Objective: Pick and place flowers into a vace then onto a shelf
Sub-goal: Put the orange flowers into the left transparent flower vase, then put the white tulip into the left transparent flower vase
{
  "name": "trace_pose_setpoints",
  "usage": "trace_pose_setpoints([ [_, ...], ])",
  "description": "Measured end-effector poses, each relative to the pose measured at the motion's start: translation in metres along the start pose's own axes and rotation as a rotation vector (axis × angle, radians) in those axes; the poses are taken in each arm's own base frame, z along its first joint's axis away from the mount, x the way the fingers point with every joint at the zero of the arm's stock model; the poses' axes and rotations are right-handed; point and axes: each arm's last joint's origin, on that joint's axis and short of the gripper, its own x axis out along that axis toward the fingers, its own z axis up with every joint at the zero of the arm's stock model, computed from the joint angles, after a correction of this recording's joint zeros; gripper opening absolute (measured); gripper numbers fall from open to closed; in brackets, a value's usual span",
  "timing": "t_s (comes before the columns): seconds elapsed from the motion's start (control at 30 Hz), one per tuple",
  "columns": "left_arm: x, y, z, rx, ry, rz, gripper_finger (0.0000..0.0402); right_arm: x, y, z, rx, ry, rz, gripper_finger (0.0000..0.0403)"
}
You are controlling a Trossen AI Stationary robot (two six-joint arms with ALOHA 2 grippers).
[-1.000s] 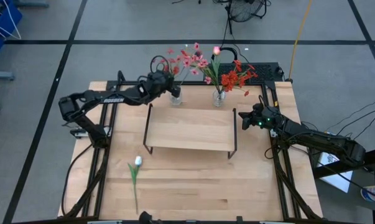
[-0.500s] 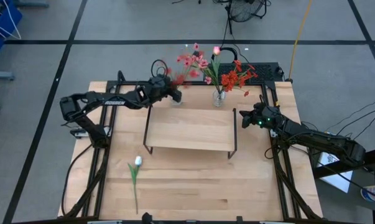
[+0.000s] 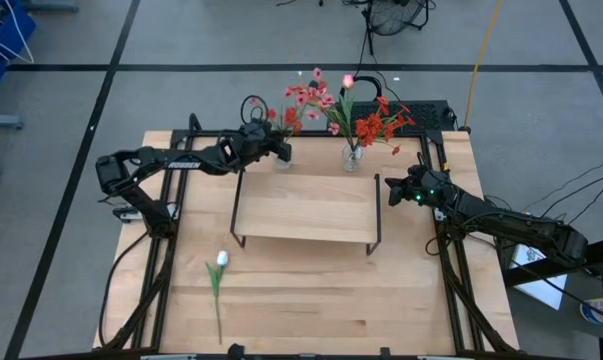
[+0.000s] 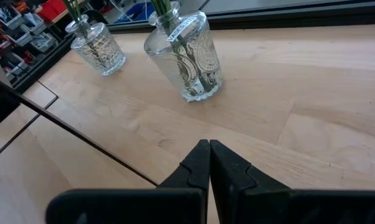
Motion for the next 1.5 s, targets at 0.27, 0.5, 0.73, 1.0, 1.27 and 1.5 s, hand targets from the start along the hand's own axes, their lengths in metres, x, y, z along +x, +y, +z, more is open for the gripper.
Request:
trace_pose_setpoints([
  [0.27, -0.001, -0.001, 0.001, -0.052, -0.030, 0.058, 0.0189, 0.000, 0.000, 0.000, 0.000, 0.001, 0.001, 0.0002],
  [0.5, -0.007, -0.008, 0.001, -0.051, -0.054, 0.073, 0.0256, 0.000, 0.000, 0.000, 0.008, 0.001, 0.002, 0.0002],
  [0.73, -0.013, -0.024, -0.001, -0.025, -0.106, 0.084, 0.0287, 0.000, 0.000, 0.000, 0.008, 0.002, 0.003, 0.0002],
  [1.0, -0.030, -0.038, 0.003, -0.003, -0.140, 0.067, 0.0292, 0.000, 0.000, 0.000, 0.007, 0.003, 0.003, 0.0002],
  [1.27, -0.075, -0.048, 0.029, -0.104, -0.221, 0.001, 0.0292, 0.000, 0.000, 0.000, 0.007, 0.004, 0.002, 0.0002],
  [1.5, -0.147, -0.050, 0.045, -0.329, -0.171, -0.141, 0.0292, 0.000, 0.000, 0.000, -0.004, 0.006, 0.001, 0.0002],
])
